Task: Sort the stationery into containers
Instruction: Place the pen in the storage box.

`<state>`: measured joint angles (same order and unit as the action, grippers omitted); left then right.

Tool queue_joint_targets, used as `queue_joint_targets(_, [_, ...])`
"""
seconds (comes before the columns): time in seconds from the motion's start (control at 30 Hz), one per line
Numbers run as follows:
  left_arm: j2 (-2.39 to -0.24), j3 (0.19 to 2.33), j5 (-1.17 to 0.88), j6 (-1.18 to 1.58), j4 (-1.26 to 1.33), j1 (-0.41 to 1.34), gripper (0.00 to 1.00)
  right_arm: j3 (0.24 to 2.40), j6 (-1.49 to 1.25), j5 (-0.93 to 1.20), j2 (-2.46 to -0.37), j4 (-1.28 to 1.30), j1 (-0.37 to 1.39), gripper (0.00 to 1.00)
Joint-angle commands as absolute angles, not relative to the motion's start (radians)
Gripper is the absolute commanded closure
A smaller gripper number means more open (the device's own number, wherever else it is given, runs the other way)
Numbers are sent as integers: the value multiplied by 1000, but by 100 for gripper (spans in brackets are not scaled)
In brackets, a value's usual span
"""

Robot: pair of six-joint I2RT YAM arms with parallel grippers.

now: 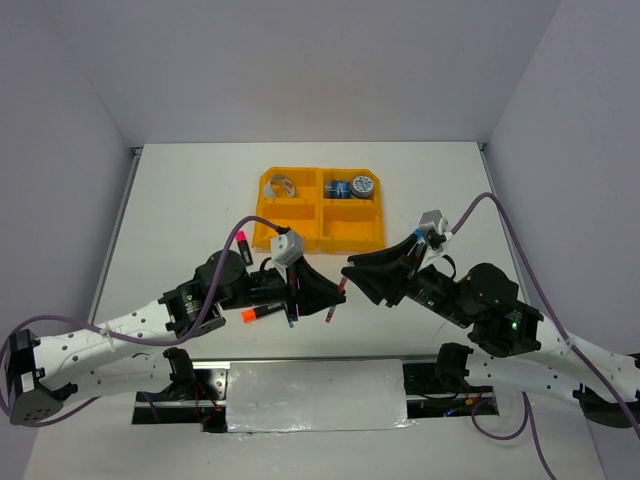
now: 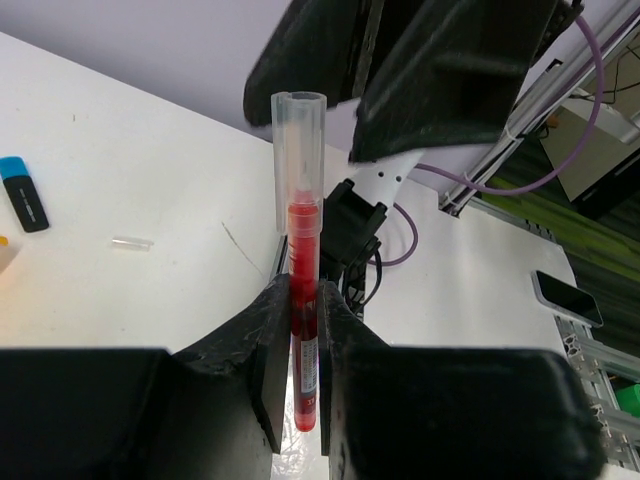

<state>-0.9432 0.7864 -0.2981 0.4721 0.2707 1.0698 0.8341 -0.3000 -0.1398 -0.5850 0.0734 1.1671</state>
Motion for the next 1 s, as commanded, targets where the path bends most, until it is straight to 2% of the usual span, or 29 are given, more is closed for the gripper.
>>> queue_joint_targets(0.0, [-931,853,-275,442,299,1074,100,813,-314,-103,-577,45,1172,59])
queue_joint_targets(0.2, [-940,873,-284,442,304,1074,100,808,-319,-98,-586,46,1172,58])
queue_joint_targets(0.27, [-942,873,-288,443,308,1074,100,807,-321,-104,-588,38,1172,65])
queue_joint_targets(0.33, [-945,868,-293,446,311,1075,100,802,-322,-104,-583,31,1173,80])
queue_joint_targets(0.47, [-948,858,-298,448,314,1074,100,808,-319,-104,-578,25,1172,85])
queue_joint_targets(0.57, [-950,847,-299,448,319,1074,100,815,-319,-106,-580,25,1173,93])
queue_joint_targets(0.97, [-948,821,-299,445,316,1074,100,841,-316,-133,-571,28,1173,94])
